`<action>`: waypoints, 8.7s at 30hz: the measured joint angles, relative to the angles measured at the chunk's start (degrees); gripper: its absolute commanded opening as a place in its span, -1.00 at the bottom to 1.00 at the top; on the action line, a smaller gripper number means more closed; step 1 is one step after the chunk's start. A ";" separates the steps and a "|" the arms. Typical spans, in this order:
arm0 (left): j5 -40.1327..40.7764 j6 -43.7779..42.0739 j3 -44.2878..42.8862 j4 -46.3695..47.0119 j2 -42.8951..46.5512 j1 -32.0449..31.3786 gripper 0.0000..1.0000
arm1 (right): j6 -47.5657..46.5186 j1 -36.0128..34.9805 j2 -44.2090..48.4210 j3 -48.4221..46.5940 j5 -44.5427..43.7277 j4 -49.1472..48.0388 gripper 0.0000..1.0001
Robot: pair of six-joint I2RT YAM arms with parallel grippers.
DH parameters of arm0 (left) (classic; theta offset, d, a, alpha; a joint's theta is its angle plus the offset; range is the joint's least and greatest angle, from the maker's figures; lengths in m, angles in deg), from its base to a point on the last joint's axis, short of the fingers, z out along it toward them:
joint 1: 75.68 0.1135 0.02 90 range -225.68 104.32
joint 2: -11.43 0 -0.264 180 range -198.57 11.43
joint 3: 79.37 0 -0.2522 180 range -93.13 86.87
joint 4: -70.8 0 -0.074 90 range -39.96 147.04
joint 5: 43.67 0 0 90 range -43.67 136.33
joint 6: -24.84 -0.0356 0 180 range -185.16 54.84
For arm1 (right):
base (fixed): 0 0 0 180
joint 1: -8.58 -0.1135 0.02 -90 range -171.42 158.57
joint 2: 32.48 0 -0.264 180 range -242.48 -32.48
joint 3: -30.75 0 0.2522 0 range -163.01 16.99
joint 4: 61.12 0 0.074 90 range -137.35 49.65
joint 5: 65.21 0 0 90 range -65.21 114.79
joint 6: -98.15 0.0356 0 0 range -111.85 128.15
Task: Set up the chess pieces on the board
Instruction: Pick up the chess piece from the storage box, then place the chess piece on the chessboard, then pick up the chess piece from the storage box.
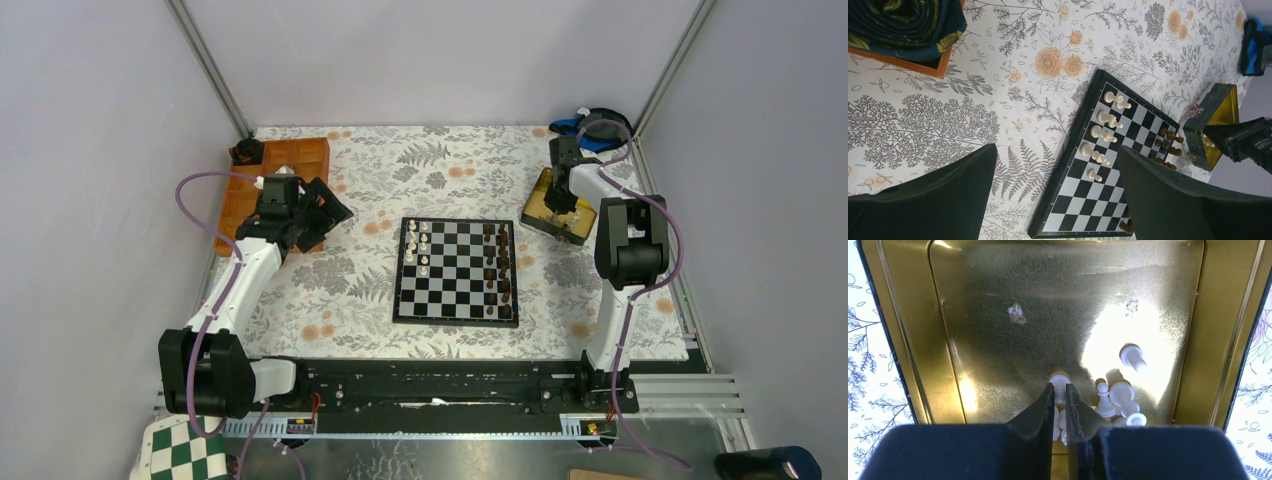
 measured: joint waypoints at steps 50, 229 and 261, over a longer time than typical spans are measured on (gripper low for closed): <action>0.07 0.98 2.43 0.37 6.54 -1.31 0.91 | -4.35 -41.94 18.12 3.13 0.00 7.54 -1.00; 3.43 -2.34 3.45 -0.46 3.67 -1.53 0.97 | 3.19 3.19 7.58 7.48 -4.33 0.31 -0.06; 3.43 -2.29 3.37 -0.46 3.32 -1.53 0.98 | 2.51 3.58 7.32 7.52 -2.82 -0.59 -1.00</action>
